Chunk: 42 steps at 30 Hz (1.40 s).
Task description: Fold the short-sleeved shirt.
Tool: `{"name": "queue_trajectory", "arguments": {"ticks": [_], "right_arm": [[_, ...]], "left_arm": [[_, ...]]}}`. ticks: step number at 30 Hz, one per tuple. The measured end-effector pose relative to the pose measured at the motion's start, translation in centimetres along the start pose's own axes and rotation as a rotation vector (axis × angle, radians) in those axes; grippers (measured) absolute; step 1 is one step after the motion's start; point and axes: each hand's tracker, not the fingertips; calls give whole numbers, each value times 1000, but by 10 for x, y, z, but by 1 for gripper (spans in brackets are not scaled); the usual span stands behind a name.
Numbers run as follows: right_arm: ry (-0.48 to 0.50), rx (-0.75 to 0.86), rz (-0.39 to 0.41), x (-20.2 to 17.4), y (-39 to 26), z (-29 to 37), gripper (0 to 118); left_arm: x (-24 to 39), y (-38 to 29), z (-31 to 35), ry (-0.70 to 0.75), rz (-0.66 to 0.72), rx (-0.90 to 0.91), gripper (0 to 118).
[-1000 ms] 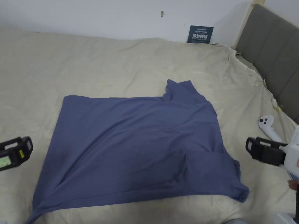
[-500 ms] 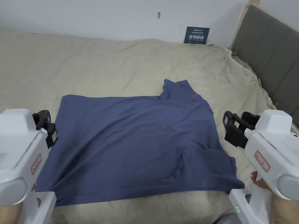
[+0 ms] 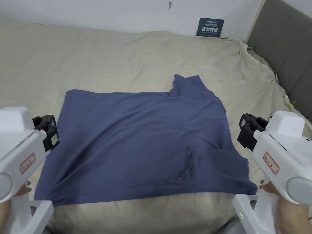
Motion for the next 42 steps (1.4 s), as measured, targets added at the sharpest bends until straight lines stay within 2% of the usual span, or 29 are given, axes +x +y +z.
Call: {"name": "queue_trajectory", "arguments": {"ticks": [1, 2, 4, 5, 6, 9, 12, 15, 17, 20, 22, 23, 24, 25, 27, 31, 36, 40, 41, 42], "right_arm": [[6, -5, -6, 1, 0, -1, 0], [10, -11, -19, 0, -1, -2, 0], [13, -21, -32, -1, -2, -3, 0], [11, -25, -31, -2, -3, -4, 0], [5, -31, -26, -2, -4, -4, 0], [-2, -51, -27, -5, -8, -5, 0], [-7, -71, -46, -5, -13, -7, 0], [-11, -85, -52, -5, -17, -7, 0], [-9, -103, -46, -6, -20, -9, 0], [-8, -116, -36, -4, -22, -11, 0], [-11, -118, -38, -6, -22, -11, 0], [-14, -118, -39, -3, -23, -11, 0], [-16, -118, -41, -3, -23, -11, 0], [-19, -117, -45, -3, -22, -11, 0], [-25, -118, -53, 1, -22, -11, 0], [-35, -125, -54, 9, -21, -8, 0], [-63, -162, -47, 26, -16, -5, 0], [-76, -335, -43, 48, -18, -18, 0], [-93, -358, -46, 52, -22, -22, 4], [-99, -425, -49, 58, -26, -29, 30]], "left_arm": [[-5, -2, -3, 32, -10, -26, 8], [-11, -4, -7, 50, -11, -78, 22], [-23, -9, -17, 60, 35, -173, 88], [-30, -15, -19, 60, 53, -199, 112], [-34, -19, -18, 59, 67, -210, 118], [-41, -36, -21, 149, 50, -315, 118], [-46, -54, -29, 144, 13, -472, 118], [-51, -73, -39, 133, 49, -625, 118], [-55, -86, -47, 163, 58, -654, 113], [-57, -98, -56, 181, 67, -740, 81], [-58, -106, -62, 159, 84, -797, 70], [-58, -109, -64, 138, 87, -817, 56], [-57, -111, -63, 121, 91, -835, 25], [-57, -113, -65, 115, 101, -829, 0], [-56, -117, -66, 75, 161, -811, 0], [-50, -118, -66, 107, 82, -785, 0], [-53, -91, -38, 108, 148, -600, 0], [-56, -65, -19, 76, 214, -457, 0], [-56, -61, -17, 74, 230, -442, 0], [-56, -59, -16, 65, 236, -441, 0]]}}
